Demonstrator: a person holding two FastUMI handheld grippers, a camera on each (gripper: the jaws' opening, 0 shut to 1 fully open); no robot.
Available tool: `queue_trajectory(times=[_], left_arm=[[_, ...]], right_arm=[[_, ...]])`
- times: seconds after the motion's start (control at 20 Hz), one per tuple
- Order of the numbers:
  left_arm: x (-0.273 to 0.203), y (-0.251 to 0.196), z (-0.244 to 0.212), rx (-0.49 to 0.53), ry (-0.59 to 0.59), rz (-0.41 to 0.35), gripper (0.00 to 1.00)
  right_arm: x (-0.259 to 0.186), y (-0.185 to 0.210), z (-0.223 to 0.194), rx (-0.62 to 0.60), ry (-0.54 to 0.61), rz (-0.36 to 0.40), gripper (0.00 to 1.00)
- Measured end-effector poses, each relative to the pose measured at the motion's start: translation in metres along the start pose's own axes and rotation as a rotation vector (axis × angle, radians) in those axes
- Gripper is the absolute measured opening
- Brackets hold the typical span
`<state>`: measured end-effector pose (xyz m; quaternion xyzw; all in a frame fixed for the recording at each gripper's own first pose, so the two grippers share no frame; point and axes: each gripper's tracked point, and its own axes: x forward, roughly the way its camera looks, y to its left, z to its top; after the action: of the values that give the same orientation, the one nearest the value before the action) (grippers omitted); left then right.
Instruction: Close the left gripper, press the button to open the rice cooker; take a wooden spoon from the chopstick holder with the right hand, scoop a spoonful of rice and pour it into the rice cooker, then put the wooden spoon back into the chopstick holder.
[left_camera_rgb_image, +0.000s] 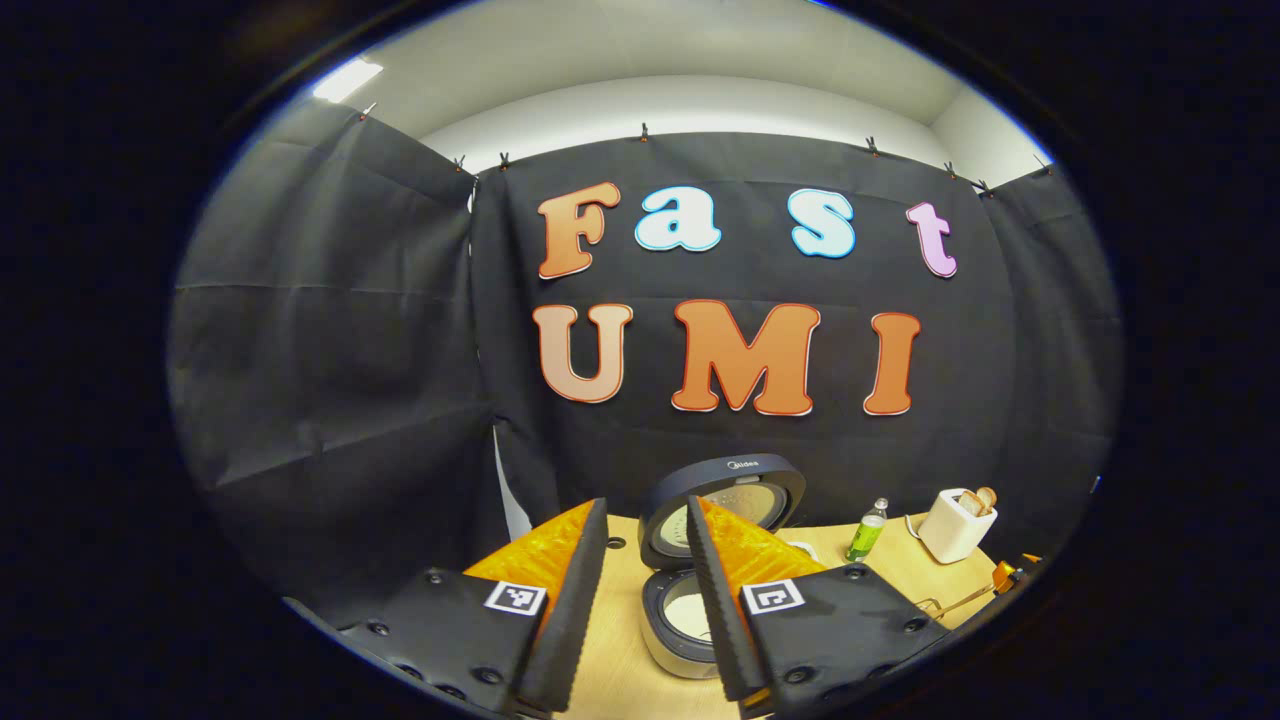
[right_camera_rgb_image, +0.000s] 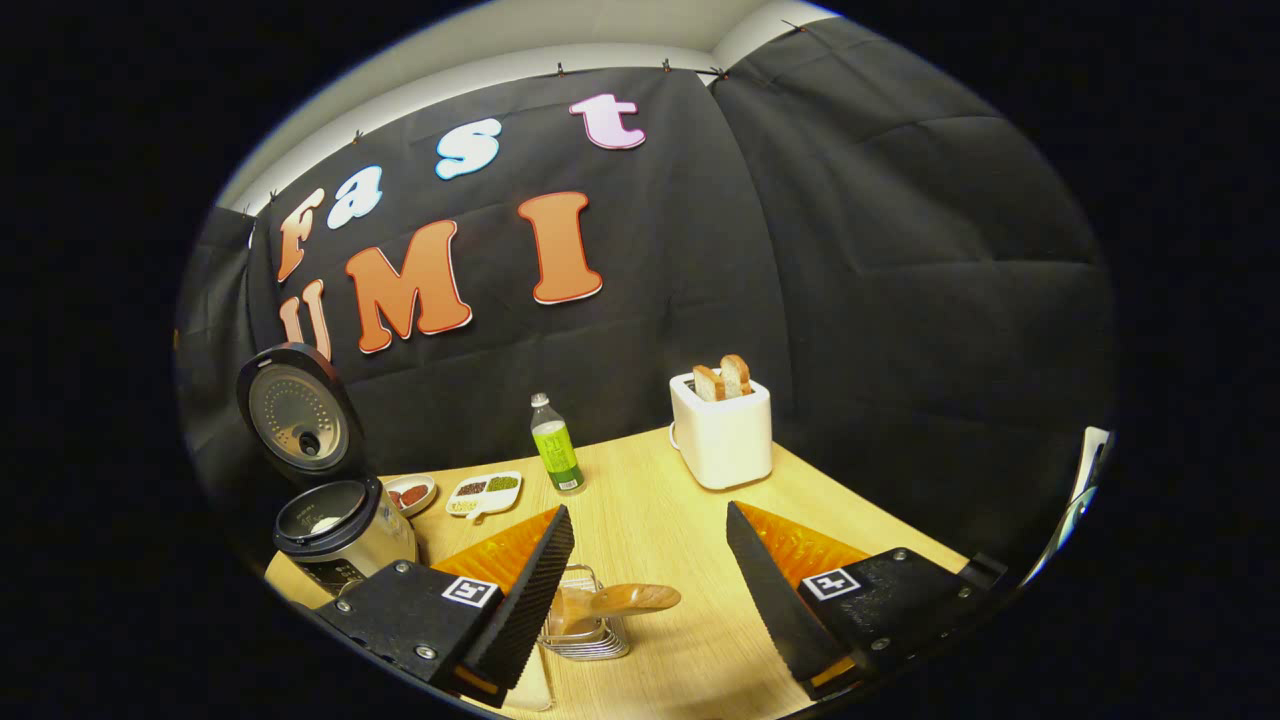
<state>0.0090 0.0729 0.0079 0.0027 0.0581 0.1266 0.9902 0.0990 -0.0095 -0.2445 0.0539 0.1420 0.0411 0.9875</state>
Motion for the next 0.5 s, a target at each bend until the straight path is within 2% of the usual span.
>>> queue_trajectory(times=[0.2, 0.3, 0.45, 0.5], left_arm=[[-0.002, 0.006, -0.001, -0.006, -0.019, 0.006, 0.85], [0.001, 0.009, -0.004, 0.006, -0.021, 0.018, 1.0], [0.006, 0.01, -0.014, 0.0, 0.004, 0.02, 1.0], [0.007, 0.012, -0.017, -0.01, 0.017, 0.017, 1.0]], right_arm=[[0.013, 0.001, -0.039, 0.036, 0.096, -0.007, 0.95], [0.013, 0.01, -0.05, 0.082, 0.13, 0.017, 0.95], [0.012, 0.017, -0.065, 0.153, 0.183, 0.021, 0.9], [0.012, 0.02, -0.064, 0.177, 0.194, 0.024, 0.77]])
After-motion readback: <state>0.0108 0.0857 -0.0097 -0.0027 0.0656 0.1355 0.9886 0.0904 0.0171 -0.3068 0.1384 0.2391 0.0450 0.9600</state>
